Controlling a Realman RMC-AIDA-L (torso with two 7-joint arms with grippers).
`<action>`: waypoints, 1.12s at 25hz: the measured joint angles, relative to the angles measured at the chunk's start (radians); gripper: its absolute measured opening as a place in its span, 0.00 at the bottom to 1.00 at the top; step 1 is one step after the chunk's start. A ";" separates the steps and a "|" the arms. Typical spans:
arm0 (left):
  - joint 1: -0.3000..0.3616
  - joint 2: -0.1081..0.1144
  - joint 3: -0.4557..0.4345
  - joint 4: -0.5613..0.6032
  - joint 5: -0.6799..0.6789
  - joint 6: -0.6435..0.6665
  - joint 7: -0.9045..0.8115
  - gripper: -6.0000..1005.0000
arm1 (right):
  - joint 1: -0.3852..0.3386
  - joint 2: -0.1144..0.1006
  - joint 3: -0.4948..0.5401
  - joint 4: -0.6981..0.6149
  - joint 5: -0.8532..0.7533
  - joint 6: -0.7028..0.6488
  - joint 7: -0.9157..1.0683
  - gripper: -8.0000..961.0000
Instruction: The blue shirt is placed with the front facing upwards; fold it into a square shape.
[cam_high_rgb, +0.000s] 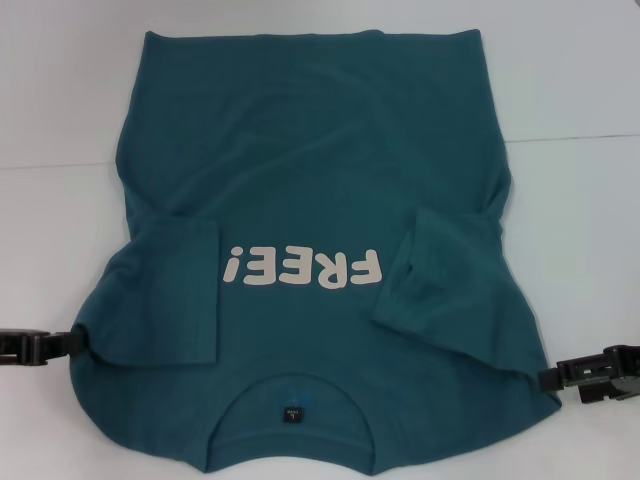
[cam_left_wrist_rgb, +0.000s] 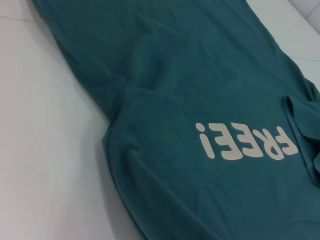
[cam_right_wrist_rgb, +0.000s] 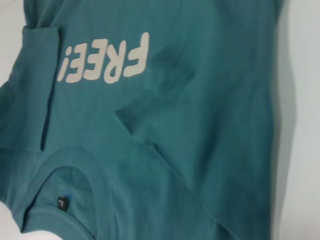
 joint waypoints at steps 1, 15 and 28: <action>0.000 0.000 0.000 0.001 0.000 0.000 0.000 0.03 | -0.002 -0.001 0.000 0.000 0.000 0.000 0.000 0.98; -0.003 0.000 -0.003 0.003 0.000 0.000 0.003 0.03 | 0.010 0.019 -0.040 0.020 -0.002 0.033 -0.001 0.98; -0.005 0.002 -0.004 0.000 -0.008 0.000 0.002 0.03 | 0.034 0.023 -0.032 0.068 0.045 0.045 -0.015 0.98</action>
